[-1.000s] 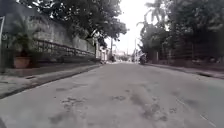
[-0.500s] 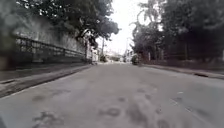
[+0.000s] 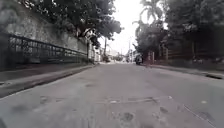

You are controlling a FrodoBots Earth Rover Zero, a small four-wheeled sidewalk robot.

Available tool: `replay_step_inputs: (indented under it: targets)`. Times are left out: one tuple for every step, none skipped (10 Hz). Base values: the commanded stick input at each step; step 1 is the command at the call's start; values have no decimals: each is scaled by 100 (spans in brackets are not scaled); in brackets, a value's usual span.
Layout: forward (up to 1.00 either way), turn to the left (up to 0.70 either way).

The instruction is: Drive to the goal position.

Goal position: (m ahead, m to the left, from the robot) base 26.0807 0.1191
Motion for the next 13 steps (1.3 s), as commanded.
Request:
replay_step_inputs:
  targets:
    - [100, 1]
    - [100, 1]
    - [100, 1]
    - [100, 1]
    - [100, 1]
    - [100, 1]
    - [100, 1]
    - [100, 1]
    - [100, 1]
    - [100, 1]
    - [100, 1]
    - [100, 1]
    - [100, 1]
